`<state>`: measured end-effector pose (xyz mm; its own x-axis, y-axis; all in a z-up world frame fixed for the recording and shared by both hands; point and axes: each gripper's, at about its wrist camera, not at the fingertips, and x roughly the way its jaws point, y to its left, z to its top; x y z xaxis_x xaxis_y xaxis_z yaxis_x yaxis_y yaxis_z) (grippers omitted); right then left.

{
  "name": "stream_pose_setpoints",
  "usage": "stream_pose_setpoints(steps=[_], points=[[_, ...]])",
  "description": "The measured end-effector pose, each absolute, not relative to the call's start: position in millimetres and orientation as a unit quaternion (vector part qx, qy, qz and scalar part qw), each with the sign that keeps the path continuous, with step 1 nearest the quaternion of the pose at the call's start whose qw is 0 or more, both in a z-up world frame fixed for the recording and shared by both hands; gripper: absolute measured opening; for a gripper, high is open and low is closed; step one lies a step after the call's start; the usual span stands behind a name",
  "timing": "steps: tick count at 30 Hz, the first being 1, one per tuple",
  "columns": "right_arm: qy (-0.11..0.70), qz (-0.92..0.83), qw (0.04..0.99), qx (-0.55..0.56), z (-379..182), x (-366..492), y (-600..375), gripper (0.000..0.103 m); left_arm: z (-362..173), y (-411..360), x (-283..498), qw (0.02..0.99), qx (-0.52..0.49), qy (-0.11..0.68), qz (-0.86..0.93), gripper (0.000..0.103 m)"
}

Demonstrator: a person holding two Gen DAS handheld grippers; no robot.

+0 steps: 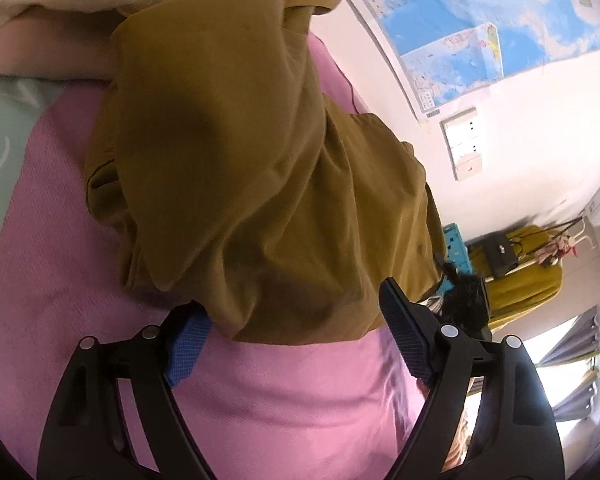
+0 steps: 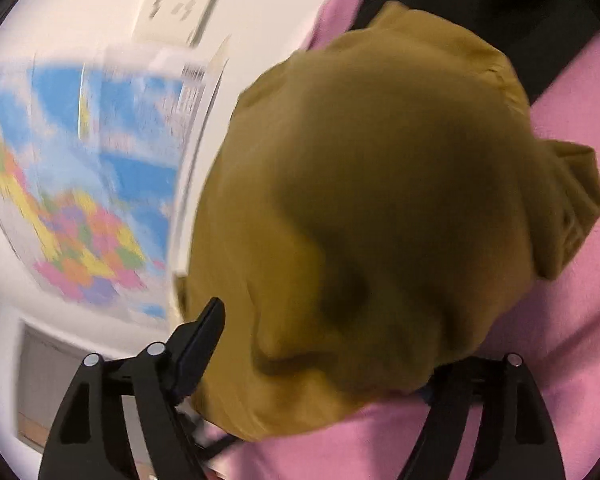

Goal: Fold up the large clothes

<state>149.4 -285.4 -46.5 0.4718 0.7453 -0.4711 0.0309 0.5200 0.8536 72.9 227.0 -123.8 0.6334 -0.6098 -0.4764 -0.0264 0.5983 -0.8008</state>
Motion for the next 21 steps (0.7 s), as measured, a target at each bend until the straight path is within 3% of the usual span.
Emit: stream_pose_setpoints(steps=[5,15,16,18,19,21], points=[[0.479,0.259,0.756,0.363,-33,118,-268,0.086,-124,229,75,0.809,-0.398,0.392,-0.184,0.08],[0.511,0.351,0.718,0.317,-46,101,-175,0.082,-122,227,76,0.807,-0.399,0.394,-0.186,0.08],[0.512,0.352,0.715,0.322,-47,107,-166,0.079,-121,227,77,0.807,-0.398,0.395,-0.186,0.08],[0.508,0.359,0.712,0.326,-48,116,-154,0.062,-121,227,75,0.807,-0.398,0.395,-0.187,0.08],[0.512,0.36,0.702,0.341,-48,122,-148,0.046,-120,225,74,0.807,-0.395,0.396,-0.188,0.08],[0.498,0.377,0.685,0.375,-39,132,-154,0.034,-121,223,72,0.804,-0.395,0.398,-0.199,0.08]])
